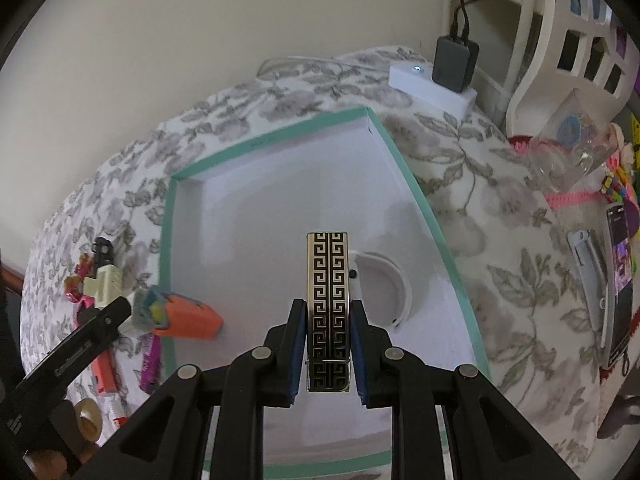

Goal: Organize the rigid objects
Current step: 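Lift and carry the white charger and gold case with both tools over the tray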

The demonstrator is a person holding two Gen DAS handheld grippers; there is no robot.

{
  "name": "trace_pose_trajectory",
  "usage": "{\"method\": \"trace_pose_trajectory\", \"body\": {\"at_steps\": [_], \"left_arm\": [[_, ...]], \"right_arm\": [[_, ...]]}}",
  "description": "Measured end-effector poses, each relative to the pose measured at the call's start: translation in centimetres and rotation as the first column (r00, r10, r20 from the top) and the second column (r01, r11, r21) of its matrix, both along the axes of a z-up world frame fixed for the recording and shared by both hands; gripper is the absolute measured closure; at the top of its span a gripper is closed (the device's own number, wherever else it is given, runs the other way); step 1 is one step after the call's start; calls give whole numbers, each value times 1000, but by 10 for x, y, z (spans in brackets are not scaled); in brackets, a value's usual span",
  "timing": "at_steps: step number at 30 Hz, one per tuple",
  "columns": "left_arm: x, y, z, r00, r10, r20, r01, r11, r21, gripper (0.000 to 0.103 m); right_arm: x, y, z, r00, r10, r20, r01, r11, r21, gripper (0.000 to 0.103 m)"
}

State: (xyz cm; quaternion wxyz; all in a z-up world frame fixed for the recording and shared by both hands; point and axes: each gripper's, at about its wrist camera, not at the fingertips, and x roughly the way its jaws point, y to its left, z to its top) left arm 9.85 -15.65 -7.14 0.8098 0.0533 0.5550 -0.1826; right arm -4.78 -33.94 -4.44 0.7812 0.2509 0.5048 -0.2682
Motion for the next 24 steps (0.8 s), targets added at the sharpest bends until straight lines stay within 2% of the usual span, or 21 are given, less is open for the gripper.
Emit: {"method": "trace_pose_trajectory", "body": {"at_steps": [8,10,11,12,18,20,24], "left_arm": [[5,-17,-21,999,-34,-4,34,999,11,21],[5,-19,-24,999,-40,-4,40,999,15,27],[5,-20,-25,999,-46,-4,46,999,20,39],[5,-20,-25,999,-51,-6,51,999,12,43],[6,-19,-23,998,-53,-13,53,998,16,43],[7,-15,-16,999,-37,-10,37,999,16,43],[6,-10,13,998,-28,49,29,999,-28,43]], "right_arm": [[5,-2,-8,1000,12,-18,-12,1000,5,81],[6,-2,-9,1000,16,-18,-16,1000,10,81],[6,-2,-9,1000,17,-18,-16,1000,10,81],[7,-2,-9,1000,18,-20,-18,1000,9,81],[8,0,-12,999,29,-22,-28,999,21,81],[8,0,-12,999,33,-26,-32,999,16,81],[8,0,-12,999,38,-28,-38,999,19,81]]}}
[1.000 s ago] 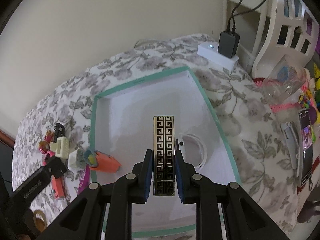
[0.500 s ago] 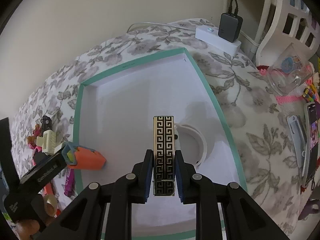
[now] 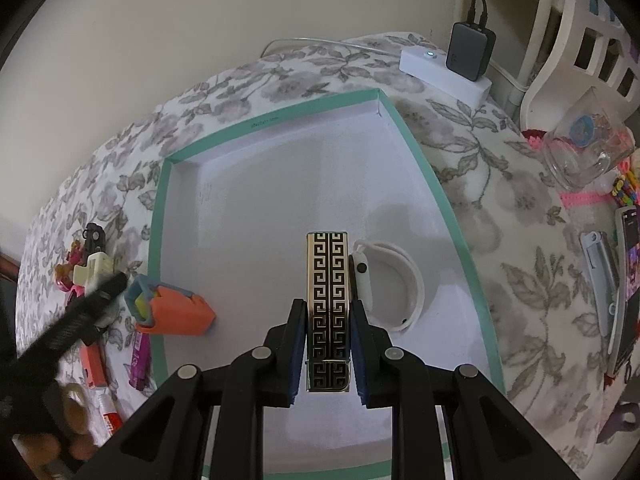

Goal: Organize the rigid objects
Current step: 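Lift and carry the white charger and gold case with both tools over the tray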

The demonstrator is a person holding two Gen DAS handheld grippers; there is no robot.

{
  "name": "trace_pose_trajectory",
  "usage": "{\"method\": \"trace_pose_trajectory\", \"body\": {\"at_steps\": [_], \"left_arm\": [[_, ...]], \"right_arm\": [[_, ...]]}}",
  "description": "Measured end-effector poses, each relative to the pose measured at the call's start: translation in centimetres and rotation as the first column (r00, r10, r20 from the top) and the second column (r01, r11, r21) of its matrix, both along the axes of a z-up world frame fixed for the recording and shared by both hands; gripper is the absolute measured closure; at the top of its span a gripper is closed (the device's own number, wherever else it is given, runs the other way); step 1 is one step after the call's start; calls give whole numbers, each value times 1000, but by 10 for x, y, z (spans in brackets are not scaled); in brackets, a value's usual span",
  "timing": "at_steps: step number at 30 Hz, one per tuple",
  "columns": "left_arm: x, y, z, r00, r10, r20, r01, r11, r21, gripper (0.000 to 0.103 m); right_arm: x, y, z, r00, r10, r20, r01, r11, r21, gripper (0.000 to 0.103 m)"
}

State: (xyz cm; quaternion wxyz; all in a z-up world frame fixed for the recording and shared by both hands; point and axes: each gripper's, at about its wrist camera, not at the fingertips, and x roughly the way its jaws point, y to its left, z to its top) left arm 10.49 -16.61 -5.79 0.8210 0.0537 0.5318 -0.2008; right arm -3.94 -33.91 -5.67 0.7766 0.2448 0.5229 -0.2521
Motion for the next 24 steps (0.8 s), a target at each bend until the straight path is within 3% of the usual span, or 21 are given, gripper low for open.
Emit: {"method": "trace_pose_trajectory", "body": {"at_steps": [5,8,15,24], "left_arm": [[-21,-5,46,994,-63,92,67,997,-35,43],[-40,-14,64,985,-133,106,139,989,-51,43],[-71,-41,57,965,-262,29,263,964,-49,43],[-83,-51,36,948,-309,-81,307,951,-34,43]], "right_arm": [[-2,3,9,1000,11,22,-11,1000,-6,81],[-5,3,14,999,7,46,-7,1000,3,81],[-12,-3,17,999,-23,49,22,1000,17,80],[-20,-13,15,997,-67,35,67,997,26,80]]}}
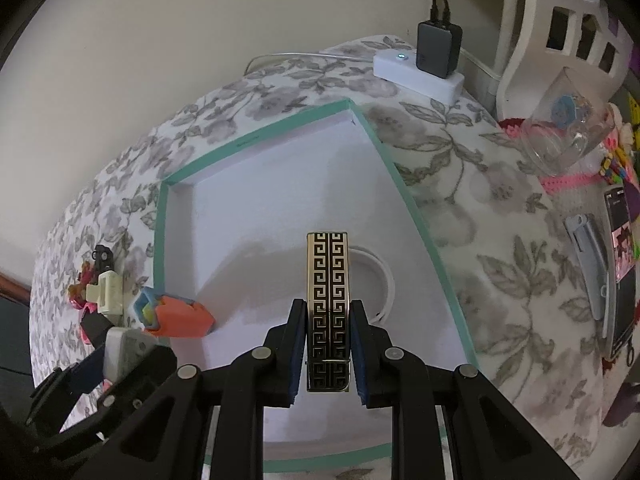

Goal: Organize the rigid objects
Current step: 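Lift and carry the white charger and gold case with both tools over the tray, then open the left tool to drop the charger while the right tool releases the gold case into the tray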

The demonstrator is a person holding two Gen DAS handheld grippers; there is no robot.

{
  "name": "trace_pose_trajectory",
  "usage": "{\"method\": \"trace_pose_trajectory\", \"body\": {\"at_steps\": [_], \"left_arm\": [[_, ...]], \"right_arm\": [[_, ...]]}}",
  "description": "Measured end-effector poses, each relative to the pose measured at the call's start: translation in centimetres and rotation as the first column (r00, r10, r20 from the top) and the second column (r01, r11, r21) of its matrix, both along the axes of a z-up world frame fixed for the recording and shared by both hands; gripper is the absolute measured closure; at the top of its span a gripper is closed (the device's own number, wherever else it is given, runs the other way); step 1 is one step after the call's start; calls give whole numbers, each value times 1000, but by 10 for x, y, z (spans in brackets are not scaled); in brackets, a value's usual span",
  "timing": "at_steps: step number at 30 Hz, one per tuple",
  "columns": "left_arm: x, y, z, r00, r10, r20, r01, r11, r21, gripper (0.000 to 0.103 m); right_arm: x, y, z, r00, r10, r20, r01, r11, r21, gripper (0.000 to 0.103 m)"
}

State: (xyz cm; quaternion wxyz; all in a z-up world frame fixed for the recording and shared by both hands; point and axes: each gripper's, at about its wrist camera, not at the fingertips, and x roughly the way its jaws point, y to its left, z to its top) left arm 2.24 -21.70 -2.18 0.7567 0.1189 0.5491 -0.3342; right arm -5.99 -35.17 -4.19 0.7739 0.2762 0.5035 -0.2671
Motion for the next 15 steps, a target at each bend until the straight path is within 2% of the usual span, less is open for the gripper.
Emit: {"method": "trace_pose_trajectory", "body": {"at_steps": [6,15], "left_arm": [[-4,-5,-10,999,-19,-28,20,999,38,43],[-15,-16,-30,997,-64,-38,68,992,103,43]], "right_arm": [[-1,0,-2,1000,4,-9,-4,1000,7,80],[3,5,-19,995,37,-98,-35,999,20,80]]}}
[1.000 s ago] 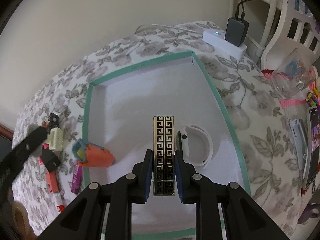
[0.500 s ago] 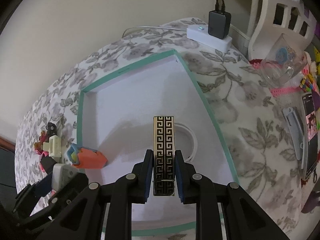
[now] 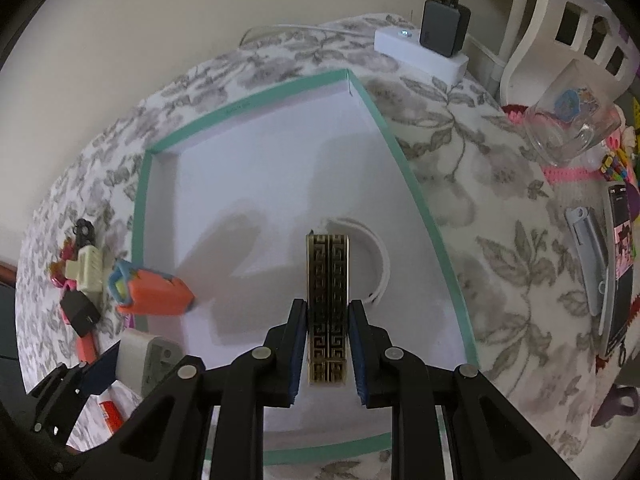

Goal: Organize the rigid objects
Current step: 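Open the left tool to drop the charger while the right tool releases the gold case into the tray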

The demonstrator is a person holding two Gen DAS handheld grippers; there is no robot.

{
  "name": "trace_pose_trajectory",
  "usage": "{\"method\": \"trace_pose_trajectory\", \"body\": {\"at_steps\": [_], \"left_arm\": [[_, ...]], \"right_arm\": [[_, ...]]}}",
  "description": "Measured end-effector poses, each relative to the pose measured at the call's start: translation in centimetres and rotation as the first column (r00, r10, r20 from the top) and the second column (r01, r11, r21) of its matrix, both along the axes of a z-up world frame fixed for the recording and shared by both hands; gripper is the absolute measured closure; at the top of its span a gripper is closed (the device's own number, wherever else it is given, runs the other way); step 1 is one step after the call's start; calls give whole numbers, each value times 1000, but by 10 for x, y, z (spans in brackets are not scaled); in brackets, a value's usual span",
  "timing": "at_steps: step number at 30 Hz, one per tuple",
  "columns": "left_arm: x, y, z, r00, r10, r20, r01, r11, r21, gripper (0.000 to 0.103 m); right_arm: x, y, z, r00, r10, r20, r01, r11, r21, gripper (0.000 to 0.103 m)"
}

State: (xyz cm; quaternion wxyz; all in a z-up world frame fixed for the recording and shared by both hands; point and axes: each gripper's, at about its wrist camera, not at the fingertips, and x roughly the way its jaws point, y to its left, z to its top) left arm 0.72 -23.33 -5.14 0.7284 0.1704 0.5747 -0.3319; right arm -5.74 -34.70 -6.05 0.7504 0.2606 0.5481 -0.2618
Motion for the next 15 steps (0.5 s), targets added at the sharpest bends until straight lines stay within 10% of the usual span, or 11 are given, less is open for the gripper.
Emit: {"method": "trace_pose_trajectory", "body": {"at_steps": [15], "left_arm": [[-3,-2,-5,1000,-3,29,2,1000,28,31]], "right_arm": [[1,1,1,1000,5,-6,-5,1000,-15,80]]}}
